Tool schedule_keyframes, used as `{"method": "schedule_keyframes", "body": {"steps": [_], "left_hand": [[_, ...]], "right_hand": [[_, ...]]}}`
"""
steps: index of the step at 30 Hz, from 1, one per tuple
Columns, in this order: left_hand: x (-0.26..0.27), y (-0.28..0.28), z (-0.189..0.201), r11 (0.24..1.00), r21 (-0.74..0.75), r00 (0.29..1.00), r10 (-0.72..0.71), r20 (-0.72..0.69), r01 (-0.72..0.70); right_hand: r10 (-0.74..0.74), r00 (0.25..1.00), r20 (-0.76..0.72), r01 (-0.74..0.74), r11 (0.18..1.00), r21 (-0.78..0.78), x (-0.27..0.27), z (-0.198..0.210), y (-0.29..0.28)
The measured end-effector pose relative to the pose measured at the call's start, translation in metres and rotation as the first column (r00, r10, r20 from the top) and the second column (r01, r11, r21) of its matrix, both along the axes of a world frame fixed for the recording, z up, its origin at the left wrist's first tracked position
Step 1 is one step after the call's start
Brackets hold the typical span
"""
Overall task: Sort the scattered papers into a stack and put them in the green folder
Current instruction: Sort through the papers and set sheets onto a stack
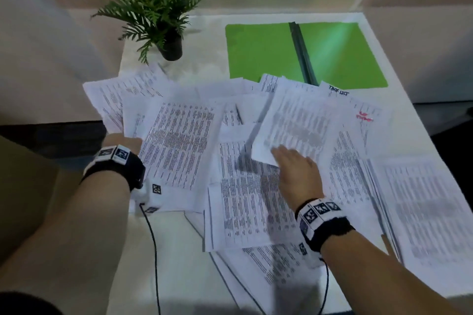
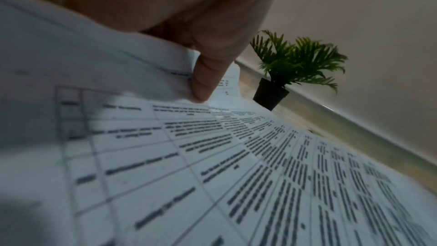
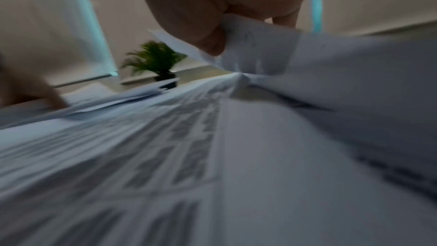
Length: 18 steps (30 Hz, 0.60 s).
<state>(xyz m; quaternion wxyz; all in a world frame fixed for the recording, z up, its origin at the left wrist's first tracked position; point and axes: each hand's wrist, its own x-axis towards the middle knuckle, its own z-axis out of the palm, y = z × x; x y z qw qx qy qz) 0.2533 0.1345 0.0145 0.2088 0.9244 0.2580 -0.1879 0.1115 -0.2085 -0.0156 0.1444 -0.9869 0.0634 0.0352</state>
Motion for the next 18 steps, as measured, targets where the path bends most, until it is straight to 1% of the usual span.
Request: {"method": "schedule_keyframes", "body": {"steps": [1,3,4,5,6,7,8,9,10,11,12,13,14,16,18], "left_hand": [[0.001,-0.001,0.000,0.999,-0.012,0.996,0.041,0.085,-0.040],[0.001,-0.005,0.002,0.985,-0.083,0.947,0.166,0.276,-0.148],[-0.001,-0.007,0.006,0.981,-0.109,0.920,0.190,0.344,-0.162],[-0.005,-0.009,0.011,0.984,-0.105,0.897,0.176,0.405,-0.146],[-0.011,-0.011,0.017,0.983,-0.106,0.873,0.180,0.453,-0.147],[-0.016,-0.011,0.023,0.982,-0.113,0.850,0.190,0.492,-0.154],[-0.023,-0.011,0.031,0.984,-0.095,0.843,0.179,0.507,-0.152],[-0.029,-0.011,0.039,0.990,-0.049,0.850,0.140,0.507,-0.134],[-0.034,-0.012,0.048,0.994,-0.004,0.855,0.097,0.509,-0.111],[-0.040,-0.012,0.055,0.996,0.033,0.855,0.053,0.516,-0.081],[-0.046,-0.012,0.062,0.997,0.071,0.842,-0.005,0.539,-0.040],[-0.052,-0.012,0.067,0.992,0.125,0.821,-0.073,0.566,0.002],[-0.059,-0.013,0.072,0.986,0.165,0.797,-0.127,0.591,0.035],[-0.075,-0.013,0.080,0.977,0.205,0.756,-0.178,0.630,0.059],[-0.089,-0.015,0.092,0.972,0.229,0.740,-0.192,0.645,0.052]], "right_hand": [[0.085,0.996,0.037,-0.086,0.996,0.010,-0.007,0.002,0.011],[0.235,0.967,0.098,-0.237,0.971,0.016,-0.024,0.010,0.032],[0.286,0.953,0.100,-0.289,0.957,0.015,-0.031,0.012,0.039],[0.300,0.949,0.097,-0.304,0.952,0.024,-0.034,0.015,0.042],[0.263,0.958,0.114,-0.268,0.963,0.033,-0.034,0.017,0.040],[0.168,0.977,0.131,-0.174,0.984,0.036,-0.031,0.016,0.033],[0.026,0.991,0.134,-0.031,0.999,0.036,-0.025,0.013,0.023],[-0.136,0.985,0.106,0.132,0.990,0.042,-0.018,0.011,0.012],[-0.284,0.958,0.030,0.282,0.958,0.058,-0.011,0.009,0.001],[-0.399,0.914,-0.076,0.404,0.910,0.091,-0.004,0.007,-0.009],[-0.459,0.867,-0.194,0.487,0.863,0.135,0.003,0.003,-0.017],[-0.470,0.834,-0.288,0.530,0.827,0.187,0.009,0.000,-0.020],[-0.453,0.819,-0.351,0.548,0.799,0.248,0.014,-0.002,-0.021],[-0.405,0.805,-0.434,0.560,0.761,0.328,0.020,-0.007,-0.014],[-0.360,0.790,-0.496,0.543,0.786,0.296,0.021,-0.010,-0.003]]}}
